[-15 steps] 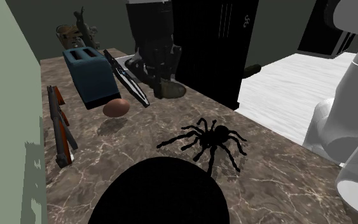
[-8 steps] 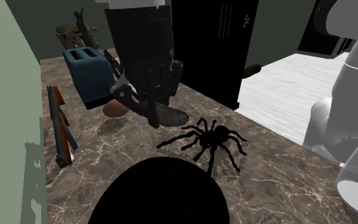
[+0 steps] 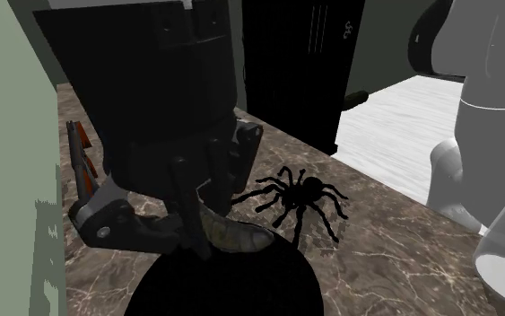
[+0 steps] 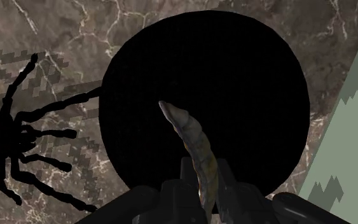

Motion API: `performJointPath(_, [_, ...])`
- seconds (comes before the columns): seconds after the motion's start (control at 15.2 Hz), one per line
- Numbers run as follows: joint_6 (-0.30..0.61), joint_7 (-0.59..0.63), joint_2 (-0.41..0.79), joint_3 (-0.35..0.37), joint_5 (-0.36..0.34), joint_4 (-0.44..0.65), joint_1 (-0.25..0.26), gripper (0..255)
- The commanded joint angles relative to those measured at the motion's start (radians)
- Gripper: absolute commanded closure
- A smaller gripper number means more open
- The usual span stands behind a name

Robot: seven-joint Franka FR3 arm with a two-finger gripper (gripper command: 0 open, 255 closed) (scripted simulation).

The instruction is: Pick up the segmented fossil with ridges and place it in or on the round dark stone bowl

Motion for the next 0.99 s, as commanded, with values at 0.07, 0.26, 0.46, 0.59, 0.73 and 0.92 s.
performJointPath(0.07, [0.029, 0.028, 0.014, 0.004, -0.009, -0.02, 0.019, 255])
performJointPath(0.26, [0.083, 0.022, -0.012, 0.004, 0.01, -0.095, -0.005, 255])
performJointPath(0.46, [0.133, 0.016, -0.033, 0.003, 0.026, -0.161, -0.024, 255])
performJointPath(0.59, [0.165, 0.012, -0.045, 0.003, 0.034, -0.202, -0.034, 255])
performJointPath(0.73, [0.207, 0.008, -0.058, 0.002, 0.043, -0.254, -0.046, 255])
performJointPath(0.92, [0.207, 0.008, -0.059, 0.002, 0.043, -0.254, -0.046, 255])
